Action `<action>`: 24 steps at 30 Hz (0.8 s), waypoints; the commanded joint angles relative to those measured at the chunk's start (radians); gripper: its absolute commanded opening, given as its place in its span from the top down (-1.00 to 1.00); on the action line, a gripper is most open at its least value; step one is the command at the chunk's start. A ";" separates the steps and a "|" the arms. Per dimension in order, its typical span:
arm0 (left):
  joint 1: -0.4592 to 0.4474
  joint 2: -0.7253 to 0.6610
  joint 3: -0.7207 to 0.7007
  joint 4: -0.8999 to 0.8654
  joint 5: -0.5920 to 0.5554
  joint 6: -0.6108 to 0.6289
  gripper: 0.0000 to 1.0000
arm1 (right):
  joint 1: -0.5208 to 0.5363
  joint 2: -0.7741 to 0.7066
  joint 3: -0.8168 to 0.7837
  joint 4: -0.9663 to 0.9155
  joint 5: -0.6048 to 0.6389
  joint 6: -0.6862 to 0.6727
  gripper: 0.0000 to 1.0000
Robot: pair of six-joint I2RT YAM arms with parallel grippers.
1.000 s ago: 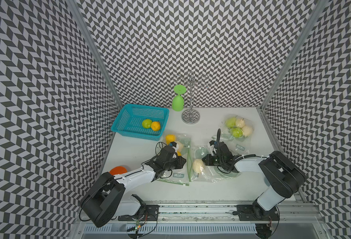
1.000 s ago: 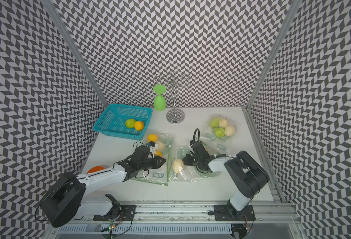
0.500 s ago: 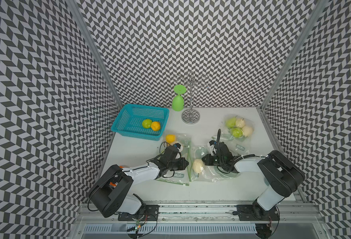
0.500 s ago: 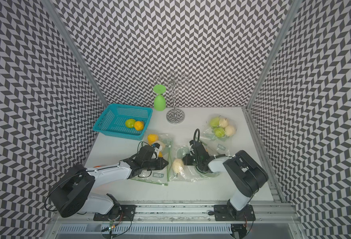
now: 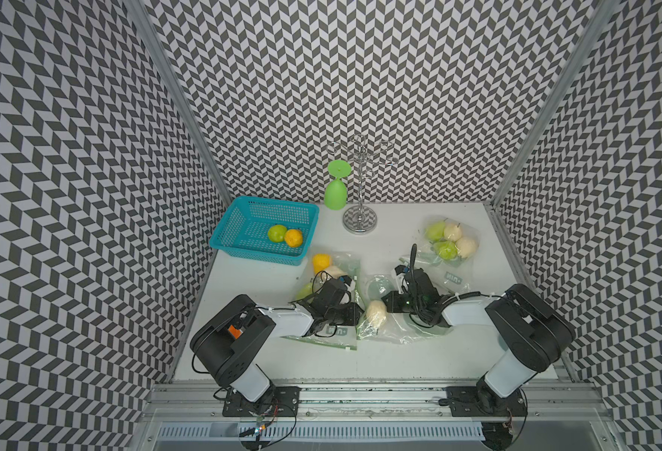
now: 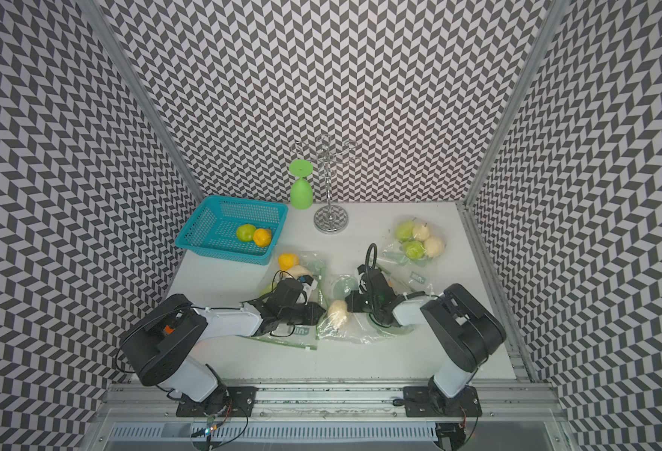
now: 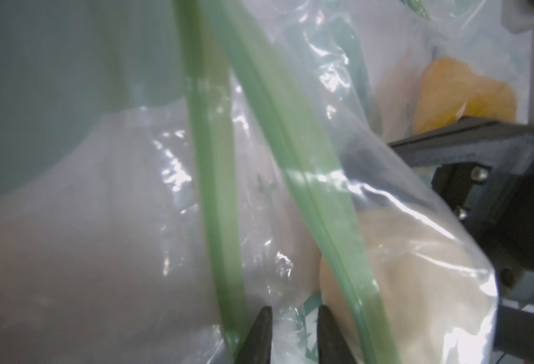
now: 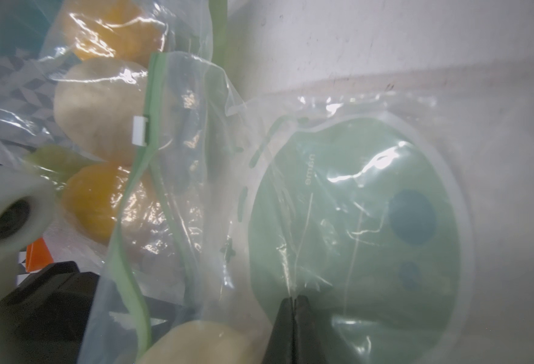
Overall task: Open the zip-top bag and take out the pear
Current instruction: Pick up the pear from the zipper food storage bag.
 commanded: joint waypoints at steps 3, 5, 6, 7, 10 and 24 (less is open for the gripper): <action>-0.052 -0.097 -0.064 0.093 -0.001 -0.032 -0.01 | 0.005 0.043 -0.039 -0.042 0.000 0.000 1.00; -0.055 -0.130 -0.085 0.113 0.006 -0.049 -0.20 | 0.006 0.050 -0.038 -0.042 0.000 0.000 1.00; -0.057 -0.141 -0.098 0.131 0.023 -0.056 -0.28 | 0.006 0.050 -0.040 -0.041 0.000 0.002 1.00; -0.061 -0.145 -0.105 0.145 0.038 -0.062 -0.34 | 0.006 0.051 -0.040 -0.038 0.000 0.004 1.00; -0.080 -0.139 -0.110 0.169 0.070 -0.069 -0.51 | 0.007 0.061 -0.043 -0.025 -0.004 0.010 1.00; -0.151 0.006 0.014 0.106 0.006 -0.051 -0.73 | 0.042 0.105 -0.066 0.049 -0.048 0.069 1.00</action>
